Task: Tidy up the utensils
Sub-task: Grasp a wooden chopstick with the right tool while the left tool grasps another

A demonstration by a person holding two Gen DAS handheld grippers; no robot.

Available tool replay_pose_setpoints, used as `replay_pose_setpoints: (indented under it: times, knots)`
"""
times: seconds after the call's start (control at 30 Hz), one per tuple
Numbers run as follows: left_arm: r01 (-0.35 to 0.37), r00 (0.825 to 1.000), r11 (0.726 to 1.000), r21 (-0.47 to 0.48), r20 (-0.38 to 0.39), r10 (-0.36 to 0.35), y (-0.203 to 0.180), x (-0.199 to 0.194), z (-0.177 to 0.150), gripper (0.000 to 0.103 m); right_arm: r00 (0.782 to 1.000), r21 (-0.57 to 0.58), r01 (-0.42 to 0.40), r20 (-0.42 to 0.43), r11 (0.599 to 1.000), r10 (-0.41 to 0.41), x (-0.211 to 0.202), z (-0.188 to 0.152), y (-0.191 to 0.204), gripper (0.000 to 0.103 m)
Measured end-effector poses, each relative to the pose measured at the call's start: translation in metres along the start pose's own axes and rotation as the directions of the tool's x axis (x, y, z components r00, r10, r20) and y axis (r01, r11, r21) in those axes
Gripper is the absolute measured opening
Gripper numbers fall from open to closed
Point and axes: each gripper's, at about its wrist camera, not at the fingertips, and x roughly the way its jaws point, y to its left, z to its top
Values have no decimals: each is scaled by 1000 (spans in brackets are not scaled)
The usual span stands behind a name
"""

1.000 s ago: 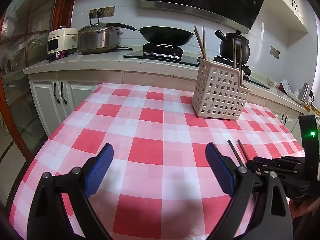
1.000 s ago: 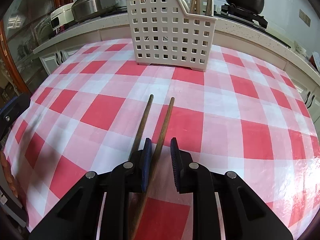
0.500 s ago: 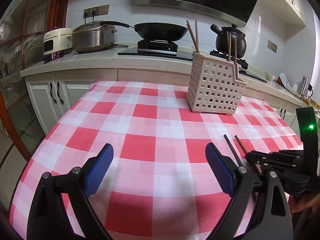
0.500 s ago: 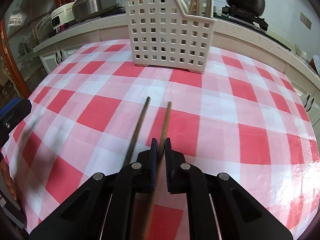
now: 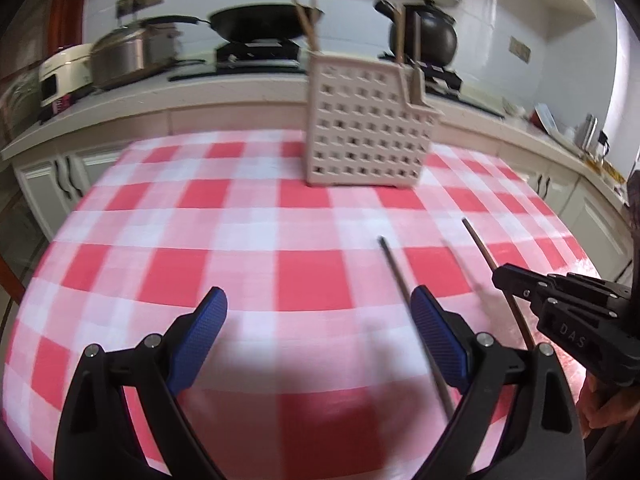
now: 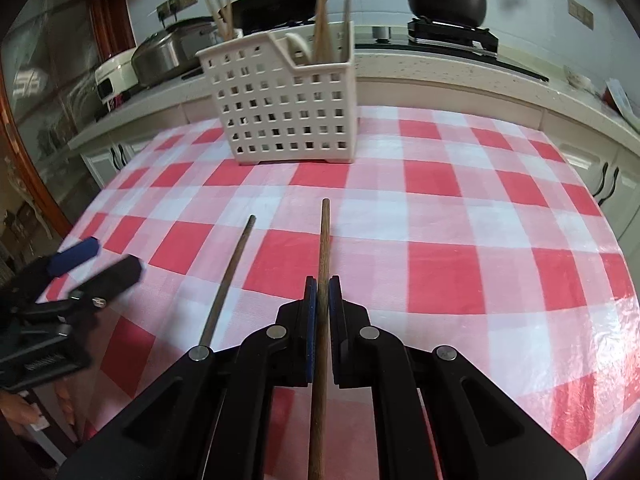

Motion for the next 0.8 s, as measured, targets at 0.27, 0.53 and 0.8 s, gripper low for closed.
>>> replay_pose_setpoints:
  times: [0.27,0.53,0.8]
  knots:
    - [-15,997,999,52,-79,19,-42,29,0,74,999,43,-44,17,998,44,-10,-5,-25,6]
    - [-43,987,998,54,-151,51,-59,51,-2,56,997,74,-66,30,995,64,-16,-11,-47,6]
    - [-43,988,995,89,-145,56,-67,52,-1,32,997,90,-66,39,994,62,-20,-11,-54,6]
